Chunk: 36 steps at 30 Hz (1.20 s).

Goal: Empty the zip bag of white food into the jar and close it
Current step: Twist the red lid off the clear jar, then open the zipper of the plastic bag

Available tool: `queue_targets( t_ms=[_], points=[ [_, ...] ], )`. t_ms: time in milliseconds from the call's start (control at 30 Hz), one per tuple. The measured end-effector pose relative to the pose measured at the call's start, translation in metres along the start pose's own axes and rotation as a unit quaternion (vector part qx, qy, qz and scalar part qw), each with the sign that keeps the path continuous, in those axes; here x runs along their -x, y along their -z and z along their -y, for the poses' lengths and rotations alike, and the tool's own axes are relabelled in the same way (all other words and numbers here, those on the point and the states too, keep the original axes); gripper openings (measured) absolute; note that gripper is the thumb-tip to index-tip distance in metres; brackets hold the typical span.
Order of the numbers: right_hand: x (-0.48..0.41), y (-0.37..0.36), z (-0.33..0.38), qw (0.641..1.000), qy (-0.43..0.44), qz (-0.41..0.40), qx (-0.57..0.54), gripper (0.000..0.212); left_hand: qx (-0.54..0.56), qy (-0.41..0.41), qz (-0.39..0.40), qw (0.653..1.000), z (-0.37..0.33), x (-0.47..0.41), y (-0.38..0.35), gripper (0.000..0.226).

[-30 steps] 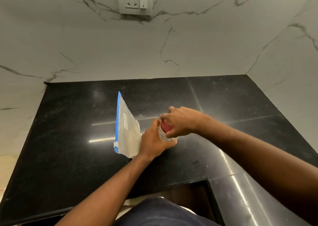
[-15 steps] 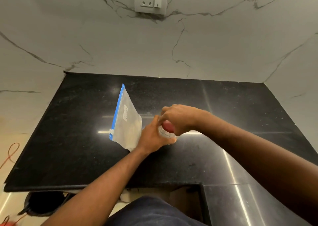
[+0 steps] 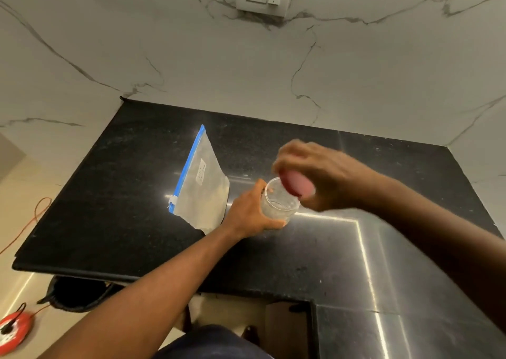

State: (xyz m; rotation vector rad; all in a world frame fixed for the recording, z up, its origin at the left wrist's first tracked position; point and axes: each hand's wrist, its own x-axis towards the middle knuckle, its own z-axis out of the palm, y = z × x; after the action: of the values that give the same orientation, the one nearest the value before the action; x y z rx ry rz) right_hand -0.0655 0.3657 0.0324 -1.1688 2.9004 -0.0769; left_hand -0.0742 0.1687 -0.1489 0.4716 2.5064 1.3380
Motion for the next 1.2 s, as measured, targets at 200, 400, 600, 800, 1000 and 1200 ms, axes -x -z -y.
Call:
queue_targets(
  t_ms=[200,400,600,800,1000,1200],
  points=[
    [0.030,-0.077,-0.033,0.834,-0.395,-0.260,-0.283,0.057,0.016,0.028,-0.062,0.998,0.000,0.005,-0.007,0.088],
    [0.053,-0.193,-0.006,0.737,-0.523,-0.264,-0.338,0.049,0.000,0.030,-0.060,0.998,0.001,0.013,-0.001,0.090],
    [0.051,-0.183,0.001,0.787,-0.495,-0.217,-0.297,0.060,-0.016,0.073,-0.045,0.996,-0.008,0.040,0.011,0.115],
    [0.016,-0.095,0.056,0.790,-0.319,-0.383,-0.357,0.028,0.049,-0.013,-0.116,0.992,-0.055,0.106,0.063,0.044],
    [-0.047,-0.036,0.131,0.898,-0.076,-0.237,-0.362,0.018,-0.021,-0.067,-0.330,0.941,-0.048,0.162,0.110,0.020],
    [-0.098,-0.027,0.154,0.981,0.018,-0.074,-0.180,0.042,0.052,0.074,-0.361,0.928,-0.016,0.182,0.118,0.042]
  ],
)
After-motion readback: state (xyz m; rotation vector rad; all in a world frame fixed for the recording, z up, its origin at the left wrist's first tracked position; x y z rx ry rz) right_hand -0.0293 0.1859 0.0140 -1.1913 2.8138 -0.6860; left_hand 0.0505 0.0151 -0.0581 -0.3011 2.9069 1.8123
